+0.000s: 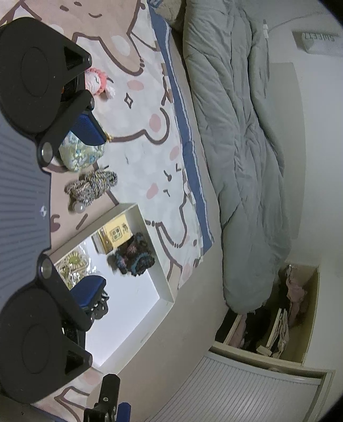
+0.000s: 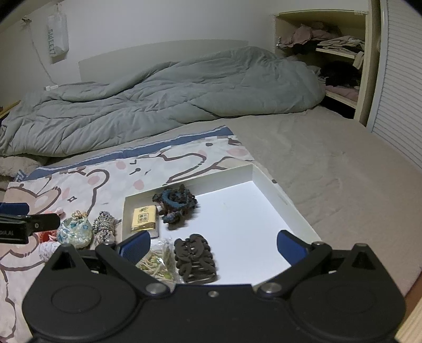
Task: Organize objects
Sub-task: 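Withdraw both tools from the box toward the remaining items on the sheet, then grasp the white crochet roll with the left tool while the right grasps the striped rope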
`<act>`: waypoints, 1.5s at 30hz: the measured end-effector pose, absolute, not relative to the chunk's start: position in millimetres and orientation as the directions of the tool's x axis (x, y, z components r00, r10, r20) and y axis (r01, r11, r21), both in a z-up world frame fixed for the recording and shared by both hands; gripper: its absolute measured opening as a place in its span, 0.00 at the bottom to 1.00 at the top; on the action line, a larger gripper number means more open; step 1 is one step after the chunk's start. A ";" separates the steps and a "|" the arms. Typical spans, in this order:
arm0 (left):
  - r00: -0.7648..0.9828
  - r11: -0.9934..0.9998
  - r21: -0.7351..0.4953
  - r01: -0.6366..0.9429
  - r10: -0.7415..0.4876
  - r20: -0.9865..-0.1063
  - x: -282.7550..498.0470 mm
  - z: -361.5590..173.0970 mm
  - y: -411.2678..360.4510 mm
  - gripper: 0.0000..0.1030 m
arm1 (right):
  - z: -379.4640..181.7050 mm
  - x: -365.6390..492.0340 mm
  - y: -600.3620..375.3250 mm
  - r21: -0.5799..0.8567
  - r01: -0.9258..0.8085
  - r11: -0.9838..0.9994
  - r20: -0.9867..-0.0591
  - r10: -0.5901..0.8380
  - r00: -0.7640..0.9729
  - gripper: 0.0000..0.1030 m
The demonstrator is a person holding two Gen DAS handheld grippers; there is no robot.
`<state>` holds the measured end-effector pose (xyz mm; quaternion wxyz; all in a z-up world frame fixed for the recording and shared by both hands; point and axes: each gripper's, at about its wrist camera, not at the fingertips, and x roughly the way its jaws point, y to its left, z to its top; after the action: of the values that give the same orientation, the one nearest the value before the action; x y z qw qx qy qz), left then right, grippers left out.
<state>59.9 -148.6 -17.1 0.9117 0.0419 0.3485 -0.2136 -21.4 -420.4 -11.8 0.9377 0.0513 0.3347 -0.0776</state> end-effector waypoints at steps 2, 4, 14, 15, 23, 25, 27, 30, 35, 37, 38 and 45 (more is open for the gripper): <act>0.673 0.911 -0.066 0.407 -0.348 -0.653 60.7 -16.8 -143.1 1.00 | -12.1 -17.7 -416.6 0.053 0.173 0.983 -0.634 -0.101 0.767 1.00; 0.678 0.916 -0.066 0.395 -0.339 -0.652 62.3 -16.8 -136.9 1.00 | -12.7 -13.5 -411.2 0.061 0.163 0.985 -0.631 -0.088 0.771 1.00; 0.704 0.945 -0.063 0.320 -0.282 -0.652 68.6 -15.1 -98.6 1.00 | -15.4 9.3 -382.9 0.097 0.109 0.989 -0.613 -0.027 0.789 1.00; 0.707 0.948 -0.062 0.311 -0.274 -0.652 69.3 -15.0 -94.0 1.00 | -15.8 11.9 -378.6 0.097 0.102 0.990 -0.613 -0.021 0.790 1.00; 0.729 0.969 -0.066 0.238 -0.223 -0.647 75.1 -13.4 -60.8 1.00 | -16.7 30.5 -346.9 0.102 0.018 0.995 -0.610 0.048 0.791 1.00; 0.733 0.973 -0.081 0.218 -0.218 -0.644 76.6 -13.4 -52.9 1.00 | -15.9 33.9 -338.3 0.104 -0.009 0.995 -0.603 0.070 0.795 1.00; 0.735 0.976 -0.099 0.193 -0.211 -0.645 78.3 -13.3 -45.7 1.00 | -14.9 37.3 -329.1 0.103 -0.054 0.993 -0.595 0.105 0.797 1.00; 0.739 0.979 -0.107 0.171 -0.199 -0.644 79.9 -13.3 -37.7 1.00 | -14.6 43.7 -315.7 0.096 -0.086 0.992 -0.593 0.126 0.796 1.00; 0.755 0.984 -0.066 0.164 -0.169 -0.634 80.0 -15.8 -29.2 1.00 | -11.0 55.9 -297.8 0.103 -0.130 0.986 -0.594 0.166 0.787 1.00; 0.759 0.984 -0.039 0.171 -0.157 -0.632 80.0 -18.2 -28.1 1.00 | -10.6 62.5 -292.4 0.103 -0.144 0.984 -0.606 0.177 0.775 1.00; 0.757 0.985 -0.026 0.172 -0.149 -0.636 80.1 -20.5 -27.5 1.00 | -10.5 67.5 -289.9 0.100 -0.148 0.984 -0.615 0.178 0.768 1.00; 0.667 0.978 -0.090 0.188 -0.194 -0.720 91.3 -38.2 -22.8 1.00 | -17.8 107.4 -282.6 0.099 -0.111 0.989 -0.662 0.149 0.735 0.90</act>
<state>91.3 -22.8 -38.2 0.9128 -0.0043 0.3947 -0.1046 107.4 -282.6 -17.8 0.9309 0.0266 0.3576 0.0696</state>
